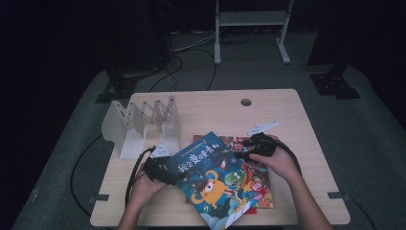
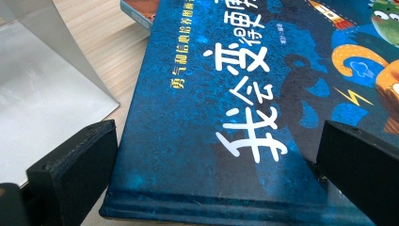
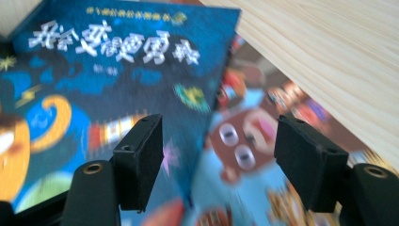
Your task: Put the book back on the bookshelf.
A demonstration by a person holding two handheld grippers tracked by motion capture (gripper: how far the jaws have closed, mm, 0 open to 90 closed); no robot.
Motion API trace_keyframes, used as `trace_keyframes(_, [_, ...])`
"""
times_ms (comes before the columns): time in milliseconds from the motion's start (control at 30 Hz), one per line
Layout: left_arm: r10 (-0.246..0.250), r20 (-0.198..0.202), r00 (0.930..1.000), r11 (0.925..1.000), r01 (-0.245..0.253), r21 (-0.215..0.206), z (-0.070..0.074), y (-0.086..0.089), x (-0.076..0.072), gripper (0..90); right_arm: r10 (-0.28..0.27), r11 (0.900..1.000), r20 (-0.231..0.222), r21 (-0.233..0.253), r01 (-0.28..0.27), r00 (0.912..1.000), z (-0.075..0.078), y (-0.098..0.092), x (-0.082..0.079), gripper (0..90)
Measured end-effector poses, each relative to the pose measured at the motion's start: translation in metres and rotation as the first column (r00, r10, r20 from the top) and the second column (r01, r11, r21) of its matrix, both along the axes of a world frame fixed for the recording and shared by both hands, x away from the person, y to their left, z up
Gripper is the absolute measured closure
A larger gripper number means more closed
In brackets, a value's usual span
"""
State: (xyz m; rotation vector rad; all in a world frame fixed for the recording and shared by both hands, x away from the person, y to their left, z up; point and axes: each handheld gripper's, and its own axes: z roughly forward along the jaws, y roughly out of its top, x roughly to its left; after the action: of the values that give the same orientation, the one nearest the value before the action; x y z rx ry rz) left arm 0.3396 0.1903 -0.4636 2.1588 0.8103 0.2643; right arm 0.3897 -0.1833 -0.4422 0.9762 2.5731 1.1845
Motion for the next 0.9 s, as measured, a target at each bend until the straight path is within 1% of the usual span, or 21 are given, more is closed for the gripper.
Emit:
trace_keyframes(33, [-0.001, 0.0, 1.0, 1.0, 0.001, -0.001, 0.0, 0.0, 0.0, 0.0, -0.008, 1.0, 0.005, -0.003, 0.008, 1.0, 0.0, -0.007, -0.005, 32.3])
trace_keyframes(67, [-0.001, 0.0, 1.0, 1.0, 0.001, -0.001, 0.0, 0.0, 0.0, 0.0, -0.008, 1.0, 0.005, -0.003, 0.008, 1.0, 0.0, -0.007, -0.005, 32.3])
trace_keyframes(100, [0.001, -0.003, 1.0, 1.0, -0.001, -0.004, 0.0, 0.0, 0.0, 0.0, -0.014, 1.0, 0.011, -0.007, 0.014, 0.9998, 0.0, -0.013, -0.009, 32.3])
trace_keyframes(133, [0.001, -0.005, 1.0, 1.0, -0.001, -0.003, 0.0, 0.0, 0.0, 0.0, -0.027, 1.0, 0.024, -0.009, 0.027, 0.9993, 0.0, -0.024, -0.019, 32.3])
trace_keyframes(267, [-0.002, -0.007, 1.0, 1.0, 0.002, 0.002, 0.0, 0.0, 0.0, 0.0, -0.047, 0.999, 0.039, -0.013, 0.048, 0.9981, 0.0, -0.041, -0.036, 32.5])
trace_keyframes(333, [-0.001, -0.007, 1.0, 1.0, 0.001, -0.003, 0.0, 0.0, 0.0, 0.0, -0.058, 0.998, 0.042, -0.012, 0.058, 0.9975, -0.001, -0.05, -0.046, 32.6])
trace_keyframes(367, [-0.002, -0.006, 1.0, 1.0, 0.001, -0.004, 0.0, 0.0, 0.0, 0.0, -0.068, 0.998, 0.041, -0.003, 0.068, 0.9968, -0.003, -0.054, -0.053, 32.6])
trace_keyframes(400, [-0.002, -0.006, 1.0, 1.0, 0.002, -0.006, 0.0, 0.0, 0.0, 0.0, -0.071, 0.997, 0.044, 0.0, 0.071, 0.9965, -0.003, -0.057, -0.057, 32.8])
trace_keyframes(433, [-0.002, -0.006, 1.0, 1.0, 0.002, -0.006, 0.0, 0.0, 0.0, 0.0, -0.071, 0.997, 0.044, 0.0, 0.071, 0.9965, -0.003, -0.057, -0.057, 32.8])
trace_keyframes(533, [0.0, -0.013, 0.9999, 1.0, 0.0, -0.002, 0.0, 0.001, 0.001, 0.0, -0.082, 0.997, 0.041, 0.005, 0.082, 0.9958, -0.009, -0.067, -0.077, 32.8])
trace_keyframes(633, [0.001, -0.02, 0.9998, 1.0, -0.001, -0.009, -0.001, 0.001, 0.001, 0.0, -0.076, 0.997, 0.041, -0.013, 0.077, 0.9962, -0.011, -0.072, -0.089, 32.6])
trace_keyframes(767, [0.0, -0.035, 0.9994, 0.9999, 0.0, -0.015, -0.001, 0.002, 0.003, 0.0, -0.074, 0.997, 0.034, -0.023, 0.075, 0.9967, -0.012, -0.078, -0.105, 32.2])
trace_keyframes(900, [0.0, -0.037, 0.9993, 0.9999, 0.0, -0.014, -0.001, 0.002, 0.002, 0.0, -0.062, 0.997, 0.032, -0.034, 0.063, 0.9976, -0.014, -0.08, -0.115, 32.0])
